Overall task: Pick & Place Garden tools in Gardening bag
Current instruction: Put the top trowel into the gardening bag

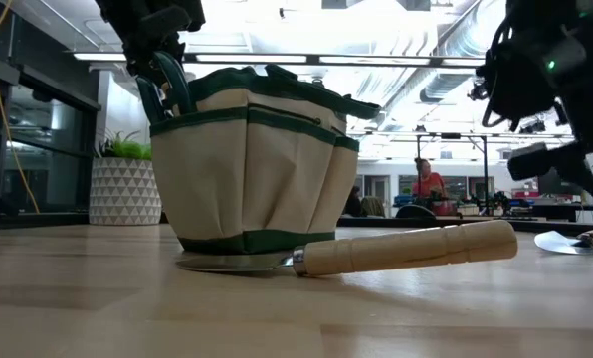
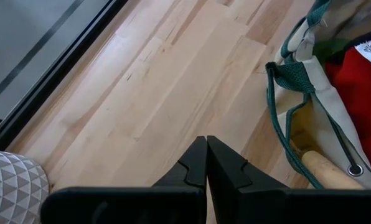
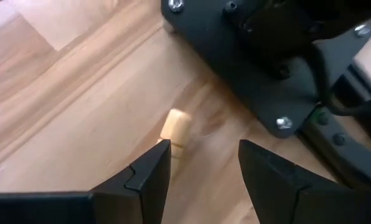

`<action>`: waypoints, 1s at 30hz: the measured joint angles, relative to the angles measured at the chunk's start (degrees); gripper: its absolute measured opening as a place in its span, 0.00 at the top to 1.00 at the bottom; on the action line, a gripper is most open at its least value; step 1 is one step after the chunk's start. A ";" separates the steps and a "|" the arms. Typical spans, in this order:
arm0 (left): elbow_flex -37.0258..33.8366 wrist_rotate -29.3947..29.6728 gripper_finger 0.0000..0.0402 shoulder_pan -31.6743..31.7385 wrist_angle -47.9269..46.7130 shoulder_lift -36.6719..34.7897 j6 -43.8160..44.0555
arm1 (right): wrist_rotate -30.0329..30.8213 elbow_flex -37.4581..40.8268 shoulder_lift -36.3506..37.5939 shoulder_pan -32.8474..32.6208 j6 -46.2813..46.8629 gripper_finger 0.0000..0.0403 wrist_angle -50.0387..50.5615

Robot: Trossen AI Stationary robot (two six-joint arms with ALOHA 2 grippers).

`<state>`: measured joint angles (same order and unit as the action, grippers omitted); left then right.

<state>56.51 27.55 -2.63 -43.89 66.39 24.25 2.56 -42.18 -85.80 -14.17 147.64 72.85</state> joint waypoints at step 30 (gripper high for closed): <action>0.00 -0.13 1.00 0.00 0.01 0.02 0.11 | 4.92 7.43 0.21 3.80 -2.60 0.58 -12.67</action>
<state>56.51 27.42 -2.63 -43.88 66.41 24.36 7.48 -34.75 -85.59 -10.37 145.04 60.18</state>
